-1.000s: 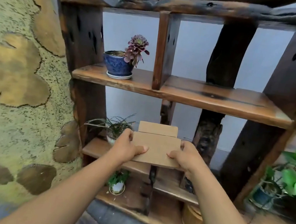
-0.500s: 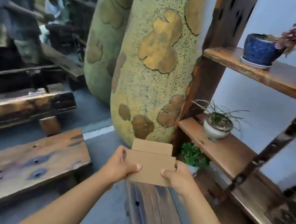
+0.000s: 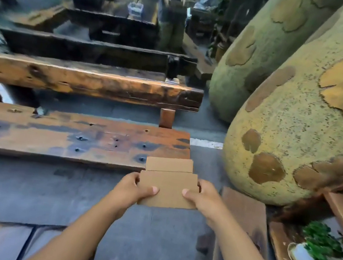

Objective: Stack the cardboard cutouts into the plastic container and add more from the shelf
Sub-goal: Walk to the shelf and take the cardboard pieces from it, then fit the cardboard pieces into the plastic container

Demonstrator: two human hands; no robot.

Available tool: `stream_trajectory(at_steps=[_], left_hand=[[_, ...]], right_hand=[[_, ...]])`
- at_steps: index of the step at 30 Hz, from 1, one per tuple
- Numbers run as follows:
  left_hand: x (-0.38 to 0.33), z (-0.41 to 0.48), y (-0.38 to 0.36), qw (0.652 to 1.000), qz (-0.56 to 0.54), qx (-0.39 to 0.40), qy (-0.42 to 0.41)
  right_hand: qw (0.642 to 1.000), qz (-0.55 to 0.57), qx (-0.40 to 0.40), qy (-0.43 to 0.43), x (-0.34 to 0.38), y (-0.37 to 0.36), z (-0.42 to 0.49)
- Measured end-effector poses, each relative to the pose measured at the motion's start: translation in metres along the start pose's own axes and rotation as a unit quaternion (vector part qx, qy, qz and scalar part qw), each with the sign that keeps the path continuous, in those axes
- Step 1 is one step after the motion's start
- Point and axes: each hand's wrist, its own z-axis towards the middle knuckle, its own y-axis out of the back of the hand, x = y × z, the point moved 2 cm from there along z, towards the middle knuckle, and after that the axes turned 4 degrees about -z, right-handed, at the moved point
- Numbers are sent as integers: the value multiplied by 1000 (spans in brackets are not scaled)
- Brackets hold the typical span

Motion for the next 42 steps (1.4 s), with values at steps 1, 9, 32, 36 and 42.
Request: stream_trajectory(at_steps=[1, 9, 32, 36, 42], left_hand=[[3, -1, 18, 1000, -13, -11, 5], [32, -32, 123, 984, -110, -133, 37], [150, -239, 77, 737, -291, -608, 44], [174, -267, 70, 698, -315, -641, 43], [207, -300, 88, 672, -334, -659, 47]], right_hand=[[1000, -5, 18, 8, 9, -15, 7], [981, -90, 168, 38, 52, -123, 53], [732, -324, 575, 169, 44, -300, -31], [696, -360, 590, 196, 35, -324, -61], [666, -390, 603, 203, 24, -369, -99]])
